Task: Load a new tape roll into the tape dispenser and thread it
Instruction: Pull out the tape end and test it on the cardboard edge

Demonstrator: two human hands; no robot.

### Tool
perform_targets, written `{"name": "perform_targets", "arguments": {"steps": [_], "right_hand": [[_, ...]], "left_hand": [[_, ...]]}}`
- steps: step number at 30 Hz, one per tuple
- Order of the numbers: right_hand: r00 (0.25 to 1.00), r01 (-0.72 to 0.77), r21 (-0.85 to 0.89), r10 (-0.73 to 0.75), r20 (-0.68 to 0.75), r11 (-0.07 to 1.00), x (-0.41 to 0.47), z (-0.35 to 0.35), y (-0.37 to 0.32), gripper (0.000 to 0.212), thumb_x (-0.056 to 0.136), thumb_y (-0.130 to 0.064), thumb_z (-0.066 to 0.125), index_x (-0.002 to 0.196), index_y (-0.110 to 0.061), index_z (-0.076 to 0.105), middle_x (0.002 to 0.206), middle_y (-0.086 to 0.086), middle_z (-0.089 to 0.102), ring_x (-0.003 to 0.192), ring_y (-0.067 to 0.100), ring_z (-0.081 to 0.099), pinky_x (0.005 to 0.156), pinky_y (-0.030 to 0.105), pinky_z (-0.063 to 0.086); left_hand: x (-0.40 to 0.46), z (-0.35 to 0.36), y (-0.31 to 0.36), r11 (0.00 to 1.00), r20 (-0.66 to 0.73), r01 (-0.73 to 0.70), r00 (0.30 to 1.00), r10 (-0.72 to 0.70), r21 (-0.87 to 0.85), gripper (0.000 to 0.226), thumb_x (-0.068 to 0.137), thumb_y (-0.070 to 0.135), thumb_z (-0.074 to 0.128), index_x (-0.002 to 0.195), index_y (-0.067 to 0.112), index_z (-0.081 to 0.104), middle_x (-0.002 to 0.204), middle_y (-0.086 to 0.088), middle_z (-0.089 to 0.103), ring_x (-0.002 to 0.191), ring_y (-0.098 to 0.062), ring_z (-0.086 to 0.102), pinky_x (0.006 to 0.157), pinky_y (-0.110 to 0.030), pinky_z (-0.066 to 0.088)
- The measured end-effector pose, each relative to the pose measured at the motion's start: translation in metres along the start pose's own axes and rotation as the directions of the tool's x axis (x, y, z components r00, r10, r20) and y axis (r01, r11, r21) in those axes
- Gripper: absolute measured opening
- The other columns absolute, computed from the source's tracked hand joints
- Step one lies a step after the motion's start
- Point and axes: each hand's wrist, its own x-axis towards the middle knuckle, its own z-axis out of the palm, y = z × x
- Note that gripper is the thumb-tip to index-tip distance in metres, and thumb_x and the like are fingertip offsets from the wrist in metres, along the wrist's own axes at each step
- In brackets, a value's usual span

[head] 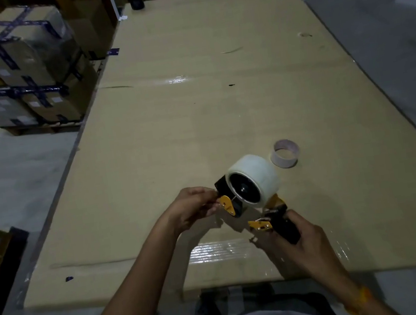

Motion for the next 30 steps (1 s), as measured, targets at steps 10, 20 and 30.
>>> {"name": "perform_targets", "arguments": {"steps": [10,20,30], "right_hand": [[0.981,-0.176,0.164,0.186,-0.048,0.971,-0.073,0.015,0.028,0.051,0.09,-0.02,0.082,0.124,-0.052,0.063,0.109,-0.036,0.076,0.107,-0.019,0.067,0.081,0.001,0.049],[0.94,-0.342,0.12,0.339,0.04,0.932,-0.109,0.025,0.055,0.051,0.088,-0.018,0.085,0.128,-0.043,0.066,0.111,-0.031,0.075,0.11,-0.008,0.07,0.082,0.012,0.052],[0.881,-0.469,0.289,0.418,0.222,0.835,-0.125,0.018,0.081,0.026,0.098,0.001,0.072,0.088,-0.022,0.068,0.058,-0.008,0.061,0.05,0.004,0.052,0.051,0.02,0.041]], "left_hand": [[0.009,0.03,-0.018,0.944,0.252,-0.025,0.966,-0.063,0.329,0.019,0.102,0.013,0.072,0.116,0.002,0.077,0.087,-0.007,0.078,0.069,-0.014,0.069,0.063,-0.021,0.06],[0.025,0.048,-0.046,0.83,0.389,-0.22,0.921,0.004,0.513,0.019,0.1,0.0,0.07,0.09,0.009,0.083,0.08,-0.009,0.076,0.071,-0.015,0.069,0.069,-0.027,0.059],[0.026,0.082,-0.055,0.595,0.532,-0.474,0.842,0.092,0.649,0.02,0.094,-0.007,0.065,0.095,0.0,0.083,0.086,-0.022,0.08,0.076,-0.019,0.068,0.073,-0.032,0.058]]}}
